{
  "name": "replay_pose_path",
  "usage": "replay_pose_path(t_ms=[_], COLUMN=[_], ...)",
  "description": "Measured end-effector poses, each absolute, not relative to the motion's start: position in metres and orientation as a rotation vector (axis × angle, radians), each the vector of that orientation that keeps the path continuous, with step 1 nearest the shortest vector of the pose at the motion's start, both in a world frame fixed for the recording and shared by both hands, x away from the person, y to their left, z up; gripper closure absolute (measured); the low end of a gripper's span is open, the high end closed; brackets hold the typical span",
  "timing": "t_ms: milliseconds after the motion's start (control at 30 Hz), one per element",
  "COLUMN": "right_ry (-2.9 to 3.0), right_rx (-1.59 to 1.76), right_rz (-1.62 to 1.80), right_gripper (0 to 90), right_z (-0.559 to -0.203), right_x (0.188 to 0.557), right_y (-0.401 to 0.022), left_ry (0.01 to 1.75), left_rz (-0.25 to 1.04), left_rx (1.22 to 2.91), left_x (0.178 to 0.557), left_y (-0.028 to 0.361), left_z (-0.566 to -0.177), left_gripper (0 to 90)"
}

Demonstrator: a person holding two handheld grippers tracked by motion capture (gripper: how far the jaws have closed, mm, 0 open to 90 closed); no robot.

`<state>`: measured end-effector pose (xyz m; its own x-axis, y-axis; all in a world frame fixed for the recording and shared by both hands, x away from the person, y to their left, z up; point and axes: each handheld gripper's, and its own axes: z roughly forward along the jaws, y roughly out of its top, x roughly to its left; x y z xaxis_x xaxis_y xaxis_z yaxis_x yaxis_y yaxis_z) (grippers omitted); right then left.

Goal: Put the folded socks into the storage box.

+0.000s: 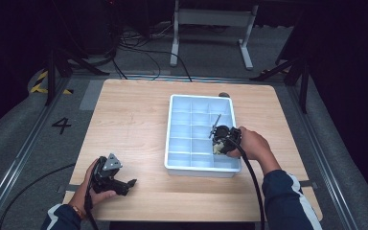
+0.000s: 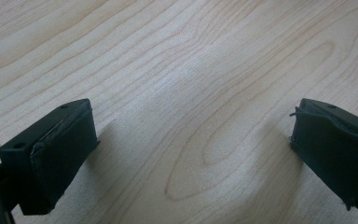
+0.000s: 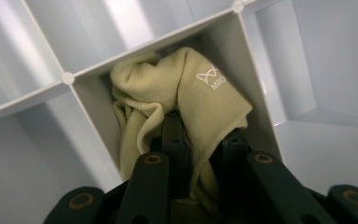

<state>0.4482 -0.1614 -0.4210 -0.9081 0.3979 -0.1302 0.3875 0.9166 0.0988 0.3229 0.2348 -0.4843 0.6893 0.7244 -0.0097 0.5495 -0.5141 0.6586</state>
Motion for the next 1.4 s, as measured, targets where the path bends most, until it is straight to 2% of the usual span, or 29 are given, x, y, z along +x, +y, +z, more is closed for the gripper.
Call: replay_pose_path(t_ms=[533,1400], right_ry=[2.905,2.820], right_rx=[0.627,0.656], right_rz=[0.181,0.333], right_gripper=[72.6,64.9], right_z=[-0.418,-0.394], right_x=[0.445,0.433], right_y=[-0.168,-0.182], left_ry=[0.975,0.974], left_rz=[0.352,0.348], left_rx=[2.255,2.252], left_x=[0.322,0.321], left_y=[0.236,0.236], left_z=[-0.484,-0.484], left_gripper=[0.4,0.4])
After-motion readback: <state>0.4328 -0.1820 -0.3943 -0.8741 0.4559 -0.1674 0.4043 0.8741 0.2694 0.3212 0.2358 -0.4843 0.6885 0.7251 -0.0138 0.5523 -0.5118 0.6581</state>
